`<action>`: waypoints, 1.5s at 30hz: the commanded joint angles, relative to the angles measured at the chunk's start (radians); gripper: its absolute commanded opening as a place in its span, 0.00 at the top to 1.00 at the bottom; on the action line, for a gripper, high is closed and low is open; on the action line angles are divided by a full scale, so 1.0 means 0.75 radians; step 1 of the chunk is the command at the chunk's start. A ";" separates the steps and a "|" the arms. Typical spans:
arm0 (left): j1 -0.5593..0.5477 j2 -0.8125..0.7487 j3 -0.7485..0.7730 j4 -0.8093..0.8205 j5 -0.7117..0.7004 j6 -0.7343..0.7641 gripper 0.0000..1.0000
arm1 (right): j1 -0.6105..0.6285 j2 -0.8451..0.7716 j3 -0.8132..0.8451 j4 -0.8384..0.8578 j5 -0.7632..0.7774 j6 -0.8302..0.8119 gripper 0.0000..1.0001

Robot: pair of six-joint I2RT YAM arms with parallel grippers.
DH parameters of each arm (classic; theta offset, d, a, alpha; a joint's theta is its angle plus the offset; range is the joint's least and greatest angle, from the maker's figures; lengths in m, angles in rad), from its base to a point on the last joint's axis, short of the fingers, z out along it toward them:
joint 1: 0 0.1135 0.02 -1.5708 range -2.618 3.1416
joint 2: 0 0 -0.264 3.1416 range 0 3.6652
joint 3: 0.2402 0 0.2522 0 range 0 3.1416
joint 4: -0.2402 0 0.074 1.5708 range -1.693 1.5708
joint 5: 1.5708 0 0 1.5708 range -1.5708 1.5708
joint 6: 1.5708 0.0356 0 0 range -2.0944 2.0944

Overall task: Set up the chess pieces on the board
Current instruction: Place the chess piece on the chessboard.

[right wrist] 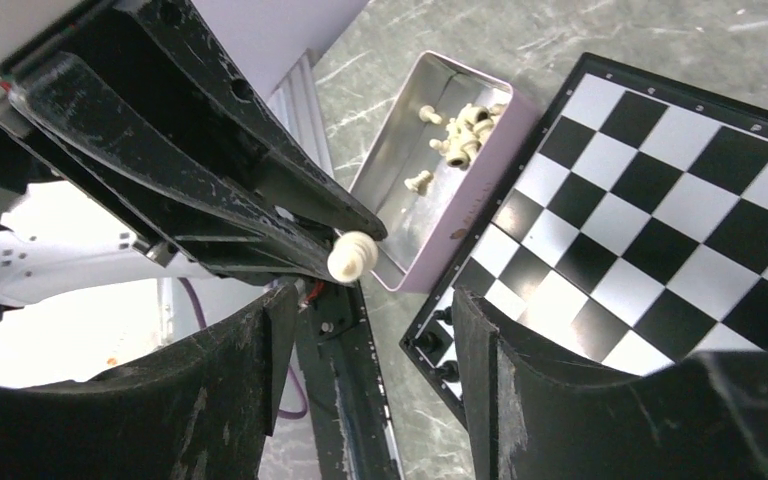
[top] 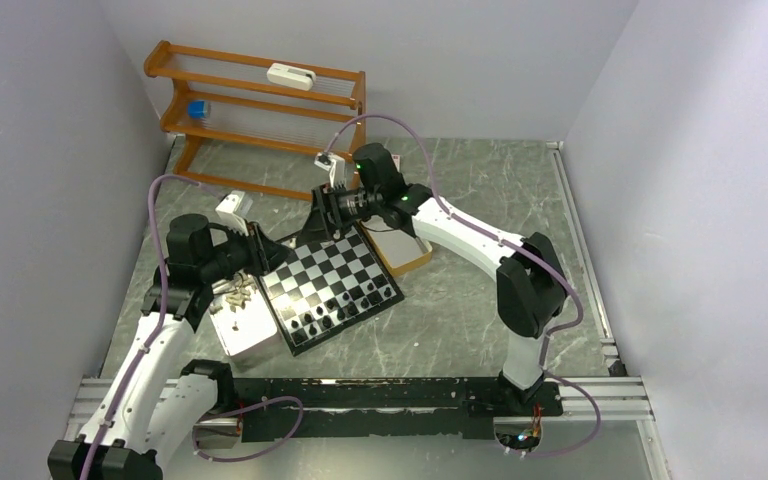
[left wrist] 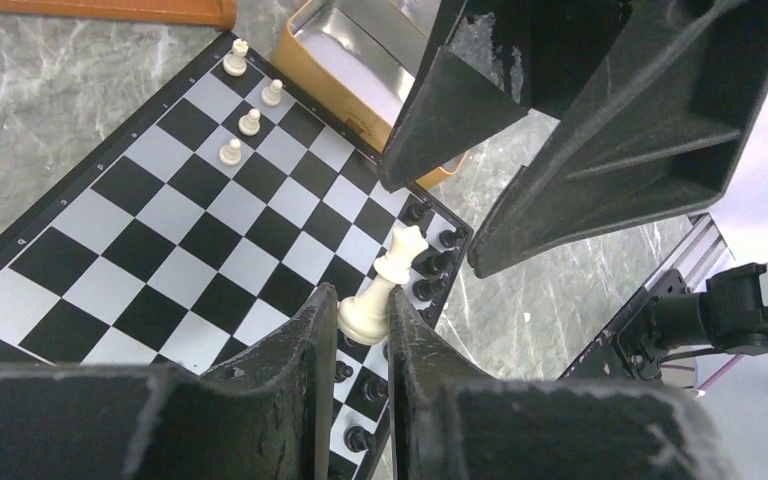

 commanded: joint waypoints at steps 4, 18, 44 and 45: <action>-0.011 -0.015 -0.016 0.074 0.064 0.038 0.82 | 0.018 0.063 0.086 0.073 -0.099 0.060 0.41; -0.011 -0.011 -0.021 0.070 0.058 0.049 0.81 | 0.051 0.116 0.114 0.093 -0.118 0.082 0.76; -0.011 -0.004 0.088 -0.099 -0.098 0.068 0.03 | -0.026 0.169 0.162 0.033 0.273 -0.001 0.88; -0.011 -0.011 0.099 -0.114 -0.139 0.069 0.03 | -0.026 0.177 0.173 0.020 0.301 -0.014 0.88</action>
